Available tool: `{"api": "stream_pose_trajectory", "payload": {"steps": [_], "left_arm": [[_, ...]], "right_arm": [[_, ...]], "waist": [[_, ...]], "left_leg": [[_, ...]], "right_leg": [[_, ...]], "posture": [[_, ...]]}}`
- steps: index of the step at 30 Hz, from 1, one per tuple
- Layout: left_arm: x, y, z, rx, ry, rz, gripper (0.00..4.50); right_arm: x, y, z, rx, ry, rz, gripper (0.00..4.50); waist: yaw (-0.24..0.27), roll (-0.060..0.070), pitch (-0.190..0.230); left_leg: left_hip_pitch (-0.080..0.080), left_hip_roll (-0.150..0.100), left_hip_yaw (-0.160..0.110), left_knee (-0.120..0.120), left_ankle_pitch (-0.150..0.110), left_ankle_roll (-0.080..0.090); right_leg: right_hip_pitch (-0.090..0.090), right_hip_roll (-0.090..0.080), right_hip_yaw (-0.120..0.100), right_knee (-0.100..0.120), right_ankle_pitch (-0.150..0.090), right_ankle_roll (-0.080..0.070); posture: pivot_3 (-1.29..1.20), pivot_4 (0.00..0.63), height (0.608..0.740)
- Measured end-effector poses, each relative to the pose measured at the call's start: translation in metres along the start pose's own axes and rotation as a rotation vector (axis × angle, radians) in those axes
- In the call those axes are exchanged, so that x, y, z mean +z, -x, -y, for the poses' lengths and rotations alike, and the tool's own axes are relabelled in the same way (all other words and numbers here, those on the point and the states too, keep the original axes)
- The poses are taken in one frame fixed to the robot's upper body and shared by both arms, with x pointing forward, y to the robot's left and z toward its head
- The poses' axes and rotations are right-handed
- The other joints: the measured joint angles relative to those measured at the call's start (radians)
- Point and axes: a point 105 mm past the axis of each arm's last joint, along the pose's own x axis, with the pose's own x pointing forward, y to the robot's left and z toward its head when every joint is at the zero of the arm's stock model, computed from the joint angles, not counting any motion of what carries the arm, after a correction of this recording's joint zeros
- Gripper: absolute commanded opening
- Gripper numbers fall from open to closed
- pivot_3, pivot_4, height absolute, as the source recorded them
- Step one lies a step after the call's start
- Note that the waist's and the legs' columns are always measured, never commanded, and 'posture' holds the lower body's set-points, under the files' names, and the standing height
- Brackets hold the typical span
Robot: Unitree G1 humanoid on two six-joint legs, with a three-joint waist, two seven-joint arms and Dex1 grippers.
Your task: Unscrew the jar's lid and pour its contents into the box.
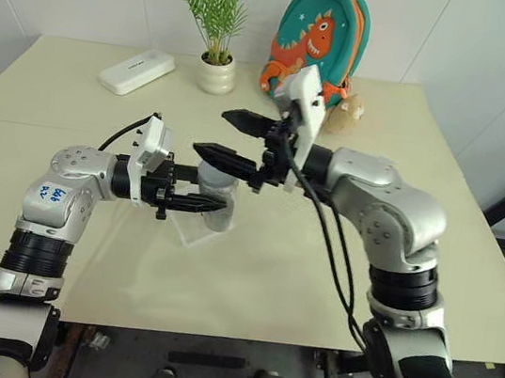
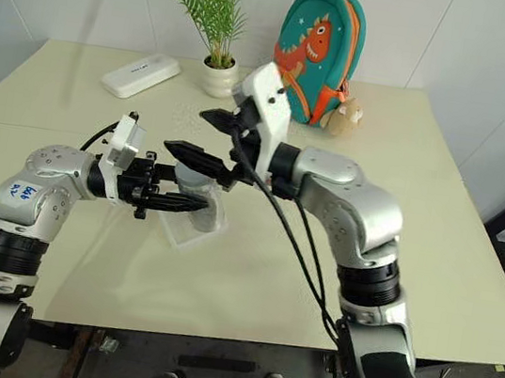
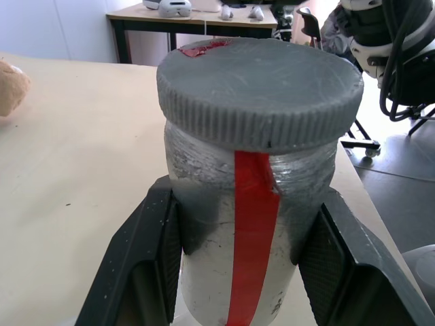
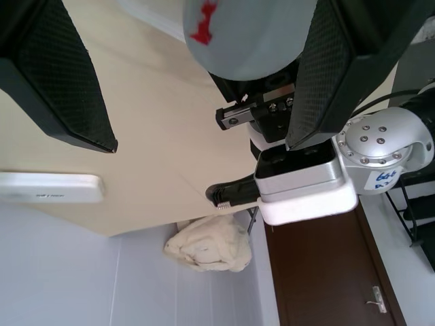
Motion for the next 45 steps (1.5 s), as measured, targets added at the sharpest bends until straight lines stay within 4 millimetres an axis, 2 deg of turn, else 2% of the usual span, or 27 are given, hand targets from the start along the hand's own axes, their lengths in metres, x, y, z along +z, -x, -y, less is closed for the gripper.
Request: {"api": "stream_pose_trajectory", "payload": {"steps": [7, 16, 22, 45], "left_arm": [[0.003, -0.001, -0.001, -0.004, -0.011, 0.002, 1.94], [0.002, 0.000, -0.001, 0.004, -0.011, -0.004, 1.94], [0.002, 0.000, -0.002, 0.013, -0.010, -0.004, 1.94], [0.000, 0.000, -0.006, 0.032, -0.005, 0.001, 1.94]], "right_arm": [[-0.007, -0.010, -0.008, 0.052, 0.008, -0.012, 4.15], [-0.016, -0.010, -0.006, 0.050, 0.033, -0.057, 4.15], [-0.023, 0.000, -0.004, 0.026, 0.043, -0.089, 4.15], [-0.019, 0.037, 0.000, -0.017, 0.060, -0.149, 4.15]], "waist": [[-0.003, 0.000, 0.000], [-0.002, 0.000, 0.000], [-0.001, 0.000, 0.000], [0.000, 0.000, 0.000]], "left_leg": [[0.000, 0.000, 0.000, 0.000, 0.000, 0.000], [0.000, 0.000, 0.000, 0.000, 0.000, 0.000], [0.000, 0.000, 0.000, 0.000, 0.000, 0.000], [0.000, 0.000, 0.000, 0.000, 0.000, 0.000]], "right_leg": [[0.000, 0.000, 0.000, 0.000, 0.000, 0.000], [0.000, 0.000, 0.000, 0.000, 0.000, 0.000], [0.000, 0.000, 0.000, 0.000, 0.000, 0.000], [0.000, 0.000, 0.000, 0.000, 0.000, 0.000]], "posture": [[0.00, 0.150, 0.740], [0.00, 0.150, 0.740], [0.00, 0.150, 0.740], [0.00, 0.150, 0.740]]}}
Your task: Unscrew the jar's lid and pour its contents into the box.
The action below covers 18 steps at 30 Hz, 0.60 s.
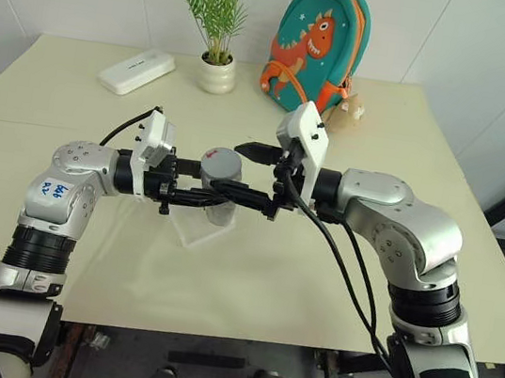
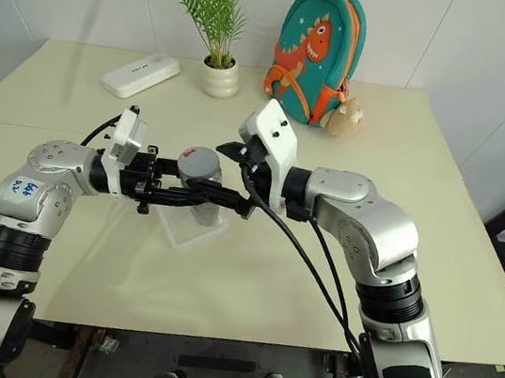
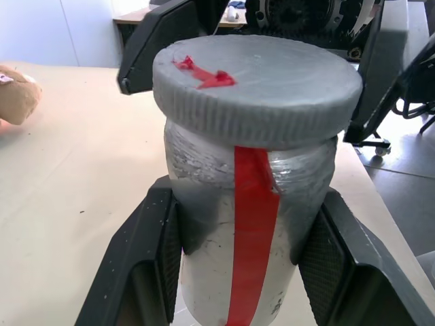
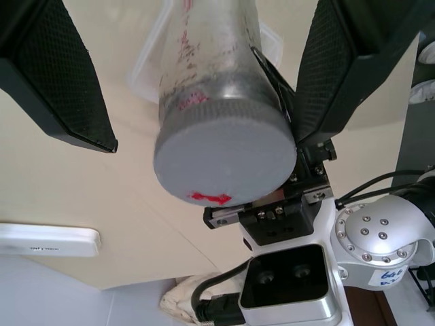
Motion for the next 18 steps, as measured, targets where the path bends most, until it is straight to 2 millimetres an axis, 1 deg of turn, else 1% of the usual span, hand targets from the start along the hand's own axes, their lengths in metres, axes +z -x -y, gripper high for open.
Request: {"api": "stream_pose_trajectory", "payload": {"steps": [5, 8, 11, 18], "left_arm": [[-0.001, 0.001, 0.000, -0.005, 0.003, 0.001, 1.94], [-0.001, 0.001, 0.001, -0.013, 0.001, 0.000, 1.94], [-0.001, 0.001, 0.001, -0.015, 0.002, -0.001, 1.94], [-0.002, 0.001, 0.001, -0.016, 0.002, -0.004, 1.94]], "right_arm": [[0.002, 0.011, 0.003, -0.018, -0.004, 0.000, 4.15], [0.002, 0.017, -0.002, 0.000, 0.003, -0.016, 4.15], [0.001, 0.022, -0.006, 0.016, 0.015, -0.035, 4.15], [-0.002, 0.029, -0.004, 0.014, 0.024, -0.065, 4.15]], "waist": [[0.000, 0.000, 0.000], [0.001, 0.000, 0.000], [0.000, 0.000, 0.000], [0.000, 0.000, 0.000]], "left_leg": [[0.000, 0.000, 0.000, 0.000, 0.000, 0.000], [0.000, 0.000, 0.000, 0.000, 0.000, 0.000], [0.000, 0.000, 0.000, 0.000, 0.000, 0.000], [0.000, 0.000, 0.000, 0.000, 0.000, 0.000]], "right_leg": [[0.000, 0.000, 0.000, 0.000, 0.000, 0.000], [0.000, 0.000, 0.000, 0.000, 0.000, 0.000], [0.000, 0.000, 0.000, 0.000, 0.000, 0.000], [0.000, 0.000, 0.000, 0.000, 0.000, 0.000]], "posture": [[0.00, 0.150, 0.740], [0.00, 0.150, 0.740], [0.00, 0.150, 0.740], [0.00, 0.150, 0.740]]}}
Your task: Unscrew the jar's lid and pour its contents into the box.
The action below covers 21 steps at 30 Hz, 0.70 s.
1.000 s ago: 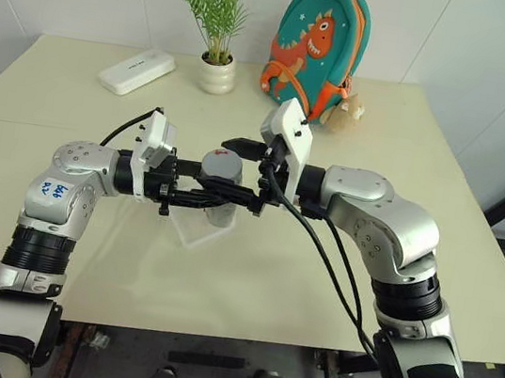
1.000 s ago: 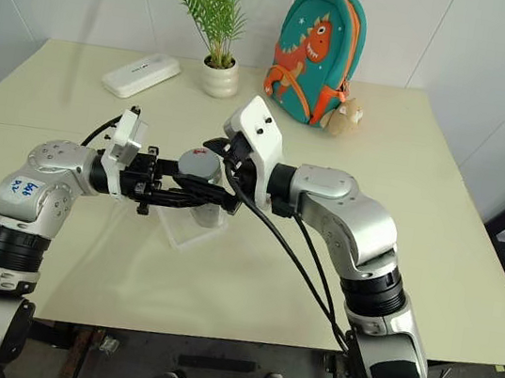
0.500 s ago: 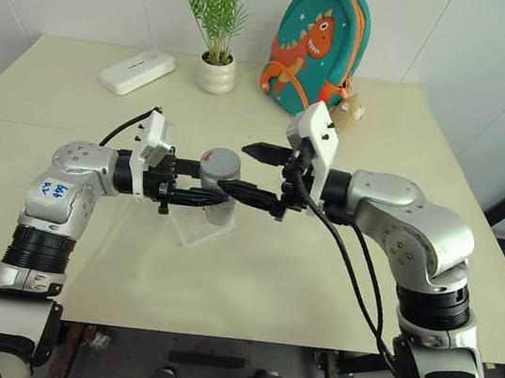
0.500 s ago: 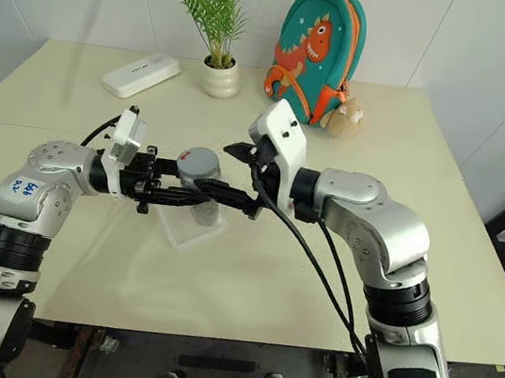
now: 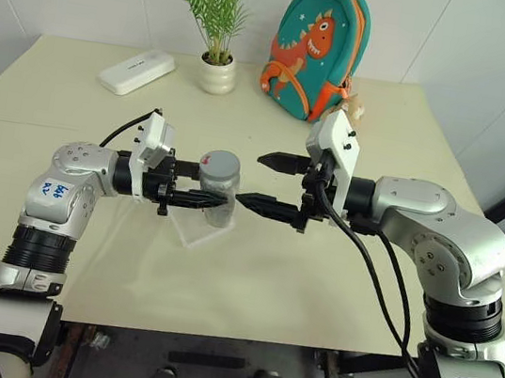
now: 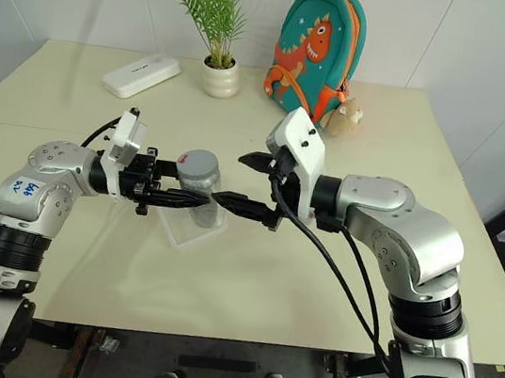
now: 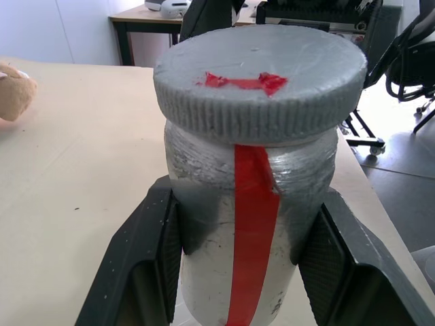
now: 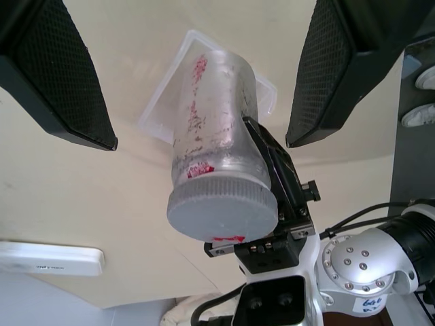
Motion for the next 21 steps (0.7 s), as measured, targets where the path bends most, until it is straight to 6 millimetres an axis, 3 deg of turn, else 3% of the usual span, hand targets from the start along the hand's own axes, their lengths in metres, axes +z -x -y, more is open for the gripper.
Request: {"api": "stream_pose_trajectory", "payload": {"steps": [7, 15, 21], "left_arm": [[-0.001, 0.000, 0.000, 0.000, -0.001, -0.006, 1.94], [0.000, -0.001, 0.000, -0.012, -0.021, -0.012, 1.94], [-0.002, 0.000, -0.001, -0.012, -0.016, -0.012, 1.94]], "right_arm": [[0.017, -0.001, 0.008, -0.046, -0.009, 0.083, 4.15], [0.038, -0.022, 0.006, -0.023, -0.053, 0.176, 4.15], [0.031, -0.028, -0.002, 0.020, -0.099, 0.131, 4.15]], "waist": [[-0.001, 0.000, 0.000], [0.000, 0.000, 0.000], [0.000, 0.000, 0.000]], "left_leg": [[0.000, 0.000, 0.000, 0.000, 0.000, 0.000], [0.000, 0.000, 0.000, 0.000, 0.000, 0.000], [0.000, 0.000, 0.000, 0.000, 0.000, 0.000]], "right_leg": [[0.000, 0.000, 0.000, 0.001, 0.000, 0.000], [0.000, 0.000, 0.000, 0.000, 0.000, 0.000], [0.000, 0.000, 0.000, 0.001, 0.000, 0.000]], "posture": [[0.00, 0.150, 0.740], [0.00, 0.150, 0.740], [0.00, 0.150, 0.740]]}}
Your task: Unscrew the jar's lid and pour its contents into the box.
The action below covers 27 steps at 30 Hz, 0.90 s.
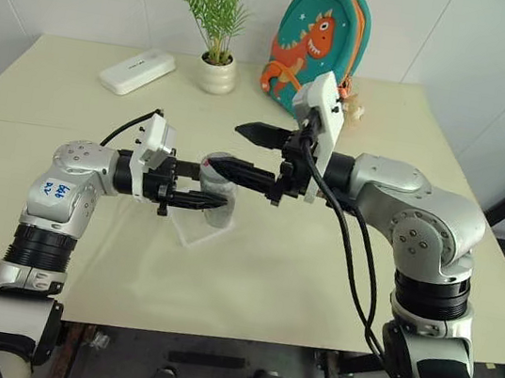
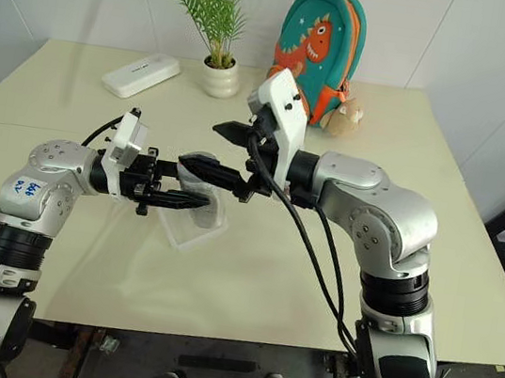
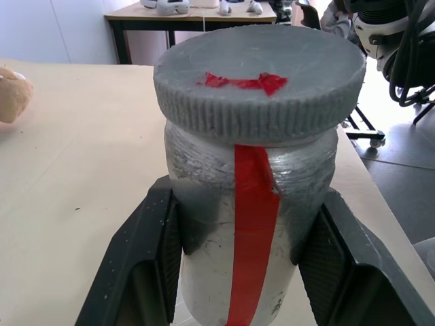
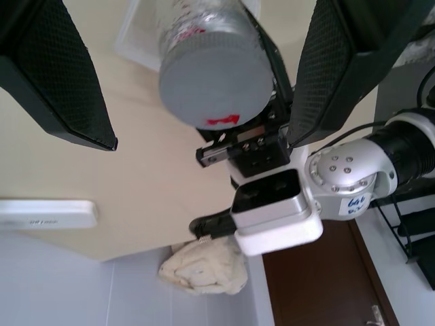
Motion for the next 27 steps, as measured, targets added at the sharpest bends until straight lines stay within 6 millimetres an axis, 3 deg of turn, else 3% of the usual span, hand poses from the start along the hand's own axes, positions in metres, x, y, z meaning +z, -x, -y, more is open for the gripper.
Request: {"api": "stream_pose_trajectory", "payload": {"steps": [14, 27], "left_arm": [[0.002, -0.001, -0.002, -0.004, -0.011, -0.001, 1.94], [0.002, -0.001, -0.002, 0.001, -0.012, -0.001, 1.94]], "right_arm": [[-0.016, -0.015, 0.003, -0.024, 0.005, -0.119, 4.15], [-0.013, -0.019, 0.001, -0.008, 0.023, -0.114, 4.15]], "waist": [[-0.001, 0.000, 0.000], [-0.001, 0.000, 0.000]], "left_leg": [[0.000, 0.000, 0.000, 0.000, 0.000, 0.000], [0.000, 0.000, 0.000, 0.000, 0.000, 0.000]], "right_leg": [[0.000, 0.000, 0.000, 0.000, 0.000, 0.000], [0.000, 0.000, 0.000, 0.000, 0.000, 0.000]], "posture": [[0.00, 0.150, 0.740], [0.00, 0.150, 0.740]]}}
